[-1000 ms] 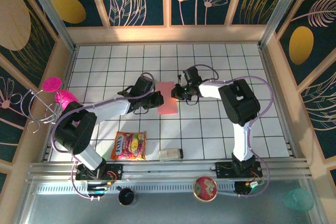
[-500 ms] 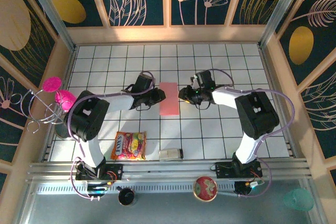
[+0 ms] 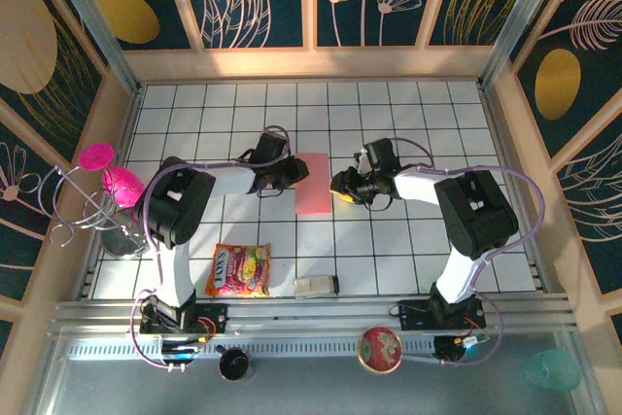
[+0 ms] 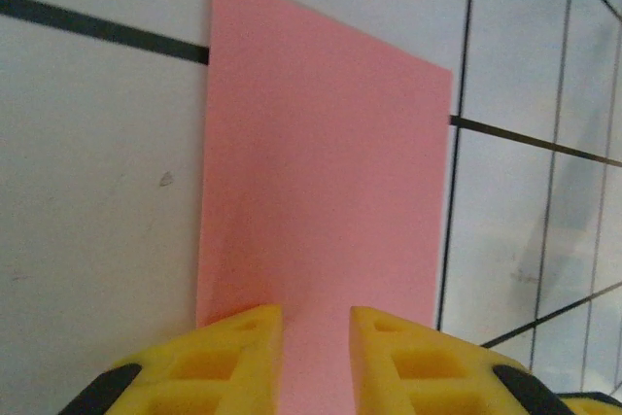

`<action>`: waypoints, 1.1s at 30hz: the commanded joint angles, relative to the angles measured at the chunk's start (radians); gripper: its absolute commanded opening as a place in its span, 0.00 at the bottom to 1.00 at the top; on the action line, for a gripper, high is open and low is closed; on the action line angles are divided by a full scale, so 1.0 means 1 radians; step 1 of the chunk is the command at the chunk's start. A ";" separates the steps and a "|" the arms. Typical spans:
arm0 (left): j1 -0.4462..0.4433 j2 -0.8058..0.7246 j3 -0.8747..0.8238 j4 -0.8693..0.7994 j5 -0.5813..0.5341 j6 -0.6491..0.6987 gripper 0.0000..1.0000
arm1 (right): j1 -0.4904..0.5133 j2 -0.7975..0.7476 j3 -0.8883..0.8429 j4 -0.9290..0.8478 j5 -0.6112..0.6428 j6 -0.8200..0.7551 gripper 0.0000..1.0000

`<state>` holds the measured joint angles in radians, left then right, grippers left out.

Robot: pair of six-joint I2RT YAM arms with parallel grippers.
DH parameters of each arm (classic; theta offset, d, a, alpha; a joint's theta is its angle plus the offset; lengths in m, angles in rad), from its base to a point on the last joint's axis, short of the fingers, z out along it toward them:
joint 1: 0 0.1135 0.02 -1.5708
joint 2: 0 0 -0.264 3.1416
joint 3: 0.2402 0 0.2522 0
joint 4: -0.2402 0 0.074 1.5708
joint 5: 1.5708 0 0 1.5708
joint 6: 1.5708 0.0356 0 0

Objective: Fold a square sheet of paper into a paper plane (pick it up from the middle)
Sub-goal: Fold the triangle a second time at the center of the table.

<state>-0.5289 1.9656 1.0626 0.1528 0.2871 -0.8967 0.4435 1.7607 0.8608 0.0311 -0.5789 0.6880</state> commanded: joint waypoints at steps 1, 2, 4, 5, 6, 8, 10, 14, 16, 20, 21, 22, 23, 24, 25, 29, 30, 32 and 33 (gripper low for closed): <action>0.005 0.031 0.009 -0.015 0.001 -0.025 0.25 | 0.012 0.021 -0.016 0.022 -0.043 0.011 0.40; 0.004 0.032 0.005 -0.016 0.001 -0.028 0.25 | 0.012 0.020 -0.020 0.024 -0.050 0.012 0.40; 0.005 0.034 0.001 -0.019 0.000 -0.035 0.25 | 0.016 0.019 -0.036 0.036 -0.079 0.015 0.40; 0.005 0.032 -0.002 -0.022 -0.004 -0.036 0.25 | 0.015 0.016 -0.045 0.043 -0.095 0.018 0.39; 0.005 0.033 -0.004 -0.025 -0.008 -0.038 0.25 | 0.017 0.014 -0.052 0.047 -0.105 0.017 0.39; 0.004 0.034 -0.009 -0.027 -0.008 -0.039 0.25 | 0.019 0.009 -0.067 0.055 -0.121 0.018 0.36; 0.005 0.039 -0.013 -0.024 -0.005 -0.041 0.25 | 0.021 0.011 -0.074 0.064 -0.134 0.020 0.34; 0.004 0.039 -0.015 -0.025 -0.003 -0.041 0.25 | 0.021 0.018 -0.077 0.102 -0.160 0.035 0.29; 0.005 0.039 -0.015 -0.026 -0.003 -0.040 0.25 | 0.022 0.020 -0.080 0.127 -0.173 0.048 0.28; 0.004 0.036 -0.015 -0.025 0.000 -0.039 0.24 | 0.021 0.034 -0.079 0.161 -0.196 0.069 0.28; 0.005 0.036 -0.015 -0.024 0.002 -0.038 0.25 | 0.021 0.037 -0.078 0.169 -0.201 0.073 0.27; 0.004 0.035 -0.015 -0.024 0.004 -0.039 0.25 | 0.022 0.040 -0.077 0.171 -0.205 0.076 0.27; 0.004 0.034 -0.016 -0.022 0.006 -0.038 0.24 | 0.022 0.041 -0.075 0.171 -0.205 0.077 0.27; 0.005 0.034 -0.016 -0.022 0.007 -0.038 0.25 | 0.021 0.041 -0.077 0.173 -0.205 0.078 0.27; 0.005 0.033 -0.016 -0.021 0.007 -0.039 0.25 | 0.021 0.040 -0.079 0.177 -0.208 0.081 0.26; 0.005 0.027 -0.016 -0.021 0.011 -0.036 0.24 | 0.021 0.035 -0.085 0.176 -0.208 0.085 0.21; 0.004 0.026 -0.015 -0.021 0.011 -0.036 0.25 | 0.021 0.034 -0.087 0.174 -0.208 0.087 0.20; 0.005 0.018 -0.013 -0.021 0.014 -0.033 0.24 | 0.024 0.029 -0.091 0.164 -0.202 0.090 0.17; 0.004 0.012 -0.010 -0.022 0.017 -0.028 0.24 | 0.023 0.027 -0.092 0.152 -0.197 0.087 0.15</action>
<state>-0.5278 1.9759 1.0626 0.1562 0.2874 -0.9222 0.4583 1.7905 0.7872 0.1875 -0.7650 0.7692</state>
